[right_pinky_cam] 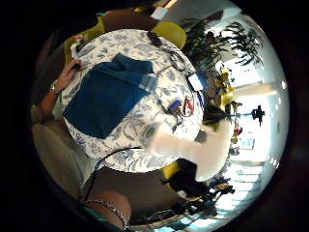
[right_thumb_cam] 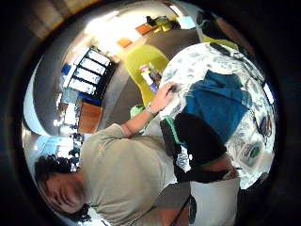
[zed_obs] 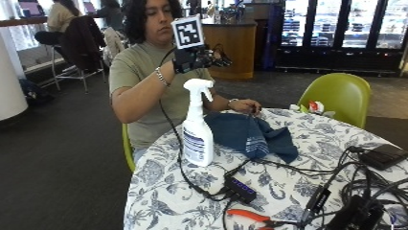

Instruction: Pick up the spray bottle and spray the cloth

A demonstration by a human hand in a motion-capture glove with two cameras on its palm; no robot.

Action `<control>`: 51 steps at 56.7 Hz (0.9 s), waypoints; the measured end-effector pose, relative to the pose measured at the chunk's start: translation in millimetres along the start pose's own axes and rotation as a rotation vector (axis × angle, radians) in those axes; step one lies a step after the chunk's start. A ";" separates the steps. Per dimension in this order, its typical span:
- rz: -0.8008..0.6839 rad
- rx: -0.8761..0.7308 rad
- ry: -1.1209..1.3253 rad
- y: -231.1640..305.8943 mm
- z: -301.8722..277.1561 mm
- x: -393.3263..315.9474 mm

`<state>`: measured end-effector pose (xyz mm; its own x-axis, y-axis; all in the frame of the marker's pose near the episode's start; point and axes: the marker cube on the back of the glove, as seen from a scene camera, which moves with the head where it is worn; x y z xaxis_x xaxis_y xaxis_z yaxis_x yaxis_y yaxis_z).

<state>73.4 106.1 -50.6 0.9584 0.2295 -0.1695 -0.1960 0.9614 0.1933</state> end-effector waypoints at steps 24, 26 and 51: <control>0.616 0.414 -0.480 158.1 18.4 69.4; 0.652 0.473 -0.615 166.9 24.8 66.5; 0.707 0.582 -0.971 145.9 87.5 77.2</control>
<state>136.9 250.8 49.1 0.4938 0.2143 0.8428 -0.8252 0.4213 0.3763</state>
